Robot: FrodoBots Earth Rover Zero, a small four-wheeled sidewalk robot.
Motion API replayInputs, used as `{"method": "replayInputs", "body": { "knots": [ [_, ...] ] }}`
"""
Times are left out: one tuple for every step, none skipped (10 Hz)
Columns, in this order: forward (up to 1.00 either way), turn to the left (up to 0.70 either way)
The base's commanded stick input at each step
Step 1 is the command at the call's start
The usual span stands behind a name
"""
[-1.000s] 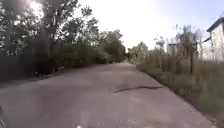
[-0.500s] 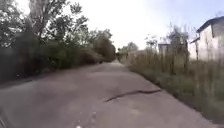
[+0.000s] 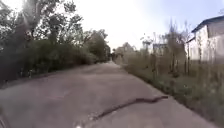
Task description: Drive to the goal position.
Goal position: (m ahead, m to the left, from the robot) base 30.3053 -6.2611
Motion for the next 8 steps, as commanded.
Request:
{"method": "replayInputs", "body": {
  "knots": [
    [1.0,-0.03],
    [1.0,-0.03],
    [1.0,-0.03],
    [1.0,-0.03],
    [1.0,-0.03],
    [1.0,-0.03],
    [1.0,-0.03],
    [1.0,-0.03]
  ]
}}
